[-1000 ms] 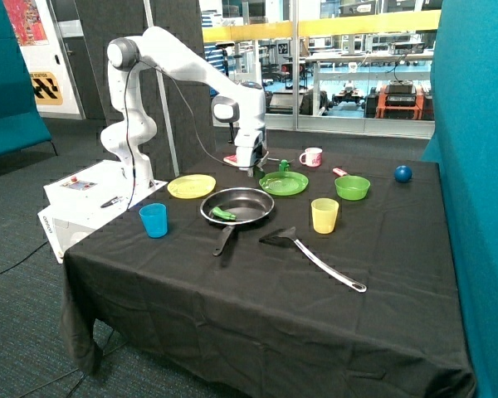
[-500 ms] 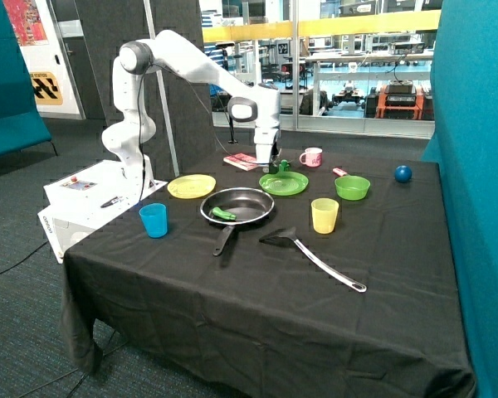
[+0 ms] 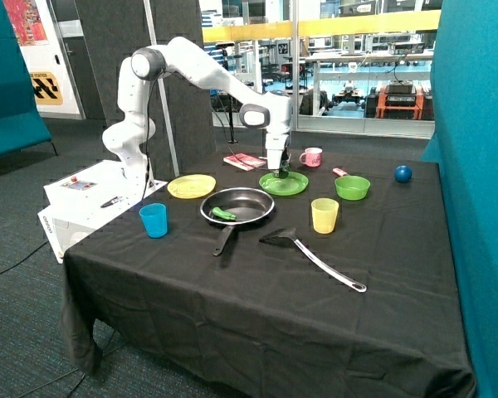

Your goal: Serve the vegetables in different plates

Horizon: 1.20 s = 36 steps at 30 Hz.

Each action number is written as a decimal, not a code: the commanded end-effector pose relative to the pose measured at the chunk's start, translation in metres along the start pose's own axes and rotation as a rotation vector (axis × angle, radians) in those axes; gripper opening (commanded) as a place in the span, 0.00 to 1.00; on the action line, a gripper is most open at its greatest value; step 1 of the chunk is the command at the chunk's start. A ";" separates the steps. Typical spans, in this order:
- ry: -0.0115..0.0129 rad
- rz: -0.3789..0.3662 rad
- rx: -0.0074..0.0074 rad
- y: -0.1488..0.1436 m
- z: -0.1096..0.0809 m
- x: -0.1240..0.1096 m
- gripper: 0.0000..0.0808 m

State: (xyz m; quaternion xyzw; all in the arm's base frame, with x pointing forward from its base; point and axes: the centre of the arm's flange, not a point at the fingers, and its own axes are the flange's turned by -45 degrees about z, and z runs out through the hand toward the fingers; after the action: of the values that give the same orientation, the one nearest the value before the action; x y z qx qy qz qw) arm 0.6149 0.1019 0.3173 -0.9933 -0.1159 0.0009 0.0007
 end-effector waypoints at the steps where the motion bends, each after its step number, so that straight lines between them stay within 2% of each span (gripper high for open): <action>1: 0.0016 0.029 -0.0015 -0.003 0.017 0.007 0.00; 3: 0.0016 0.027 -0.0015 -0.004 0.017 0.005 0.00; 4: 0.0016 0.024 -0.0015 -0.005 0.016 0.004 0.07; 6: 0.0016 0.023 -0.0015 -0.006 0.016 0.002 0.27; 7: 0.0016 0.024 -0.0015 -0.007 0.016 0.001 0.43; 10: 0.0016 0.026 -0.0015 -0.007 0.015 0.000 0.75; 12: 0.0016 0.028 -0.0015 -0.007 0.014 0.001 0.89; 14: 0.0016 0.030 -0.0015 -0.006 0.013 0.001 0.97; 17: 0.0016 0.029 -0.0015 -0.004 0.012 0.002 1.00; 27: 0.0016 0.032 -0.0015 0.003 0.004 0.002 1.00; 36: 0.0016 0.069 -0.0015 0.019 -0.032 -0.007 0.90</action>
State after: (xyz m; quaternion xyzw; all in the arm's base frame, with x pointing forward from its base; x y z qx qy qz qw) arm 0.6164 0.0968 0.3216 -0.9954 -0.0958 -0.0011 -0.0026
